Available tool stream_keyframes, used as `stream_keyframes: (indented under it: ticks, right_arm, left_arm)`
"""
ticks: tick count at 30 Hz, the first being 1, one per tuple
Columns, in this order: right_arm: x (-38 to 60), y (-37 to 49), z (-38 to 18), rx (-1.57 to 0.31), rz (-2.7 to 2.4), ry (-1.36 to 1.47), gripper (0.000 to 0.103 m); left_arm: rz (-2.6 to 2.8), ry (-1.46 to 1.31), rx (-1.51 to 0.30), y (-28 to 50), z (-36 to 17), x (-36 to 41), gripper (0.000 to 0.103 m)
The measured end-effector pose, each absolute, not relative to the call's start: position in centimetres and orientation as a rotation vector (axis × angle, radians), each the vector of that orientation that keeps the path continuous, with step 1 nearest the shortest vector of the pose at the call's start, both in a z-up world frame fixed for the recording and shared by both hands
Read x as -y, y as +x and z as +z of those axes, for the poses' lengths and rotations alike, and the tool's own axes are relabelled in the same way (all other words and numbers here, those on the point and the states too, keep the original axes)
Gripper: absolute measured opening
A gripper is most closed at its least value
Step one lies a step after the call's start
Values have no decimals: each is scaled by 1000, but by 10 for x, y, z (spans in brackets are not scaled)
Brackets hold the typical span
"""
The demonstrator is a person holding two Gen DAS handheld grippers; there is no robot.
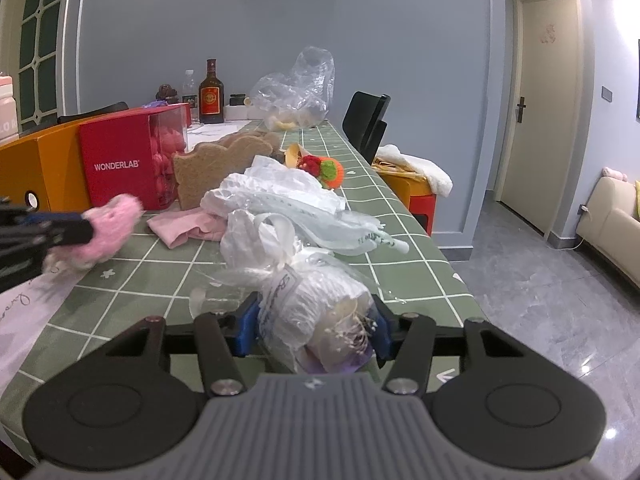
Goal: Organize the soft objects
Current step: 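Close the left gripper on the crocheted pouch and lift it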
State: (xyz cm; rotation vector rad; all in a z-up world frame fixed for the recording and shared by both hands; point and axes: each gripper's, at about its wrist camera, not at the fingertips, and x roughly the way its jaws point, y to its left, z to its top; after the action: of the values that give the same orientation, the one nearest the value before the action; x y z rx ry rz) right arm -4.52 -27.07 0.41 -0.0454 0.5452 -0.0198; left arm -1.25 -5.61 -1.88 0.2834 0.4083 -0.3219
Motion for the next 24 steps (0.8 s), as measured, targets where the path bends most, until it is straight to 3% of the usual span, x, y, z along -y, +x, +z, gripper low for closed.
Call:
stream_keyframes:
  ticks: [2, 5, 7, 8, 9, 14, 24]
  right_arm:
    - [268, -44, 4, -546, -17, -50, 55]
    - [265, -44, 3, -547, -10, -62, 55]
    - [265, -44, 3, -547, -8, -63, 55]
    - [265, -44, 3, -548, -8, -62, 55]
    - [265, -44, 3, -549, -7, -62, 55]
    - [266, -44, 3, -551, -2, -60, 55]
    - [266, -42, 2, -553, 6, -63, 56]
  left_arm:
    - [-323, 299, -406, -16, -19, 53, 7]
    - [-334, 344, -375, -18, -23, 57, 23]
    - [-295, 390, -340, -17, -29, 64, 49]
    - [-261, 416, -317, -16, -32, 69, 68]
    - [-236, 438, -290, -15, -36, 73, 76]
    - [-210, 489, -300, 1, -47, 90, 77]
    - [-159, 369, -502, 41, -49, 82, 94]
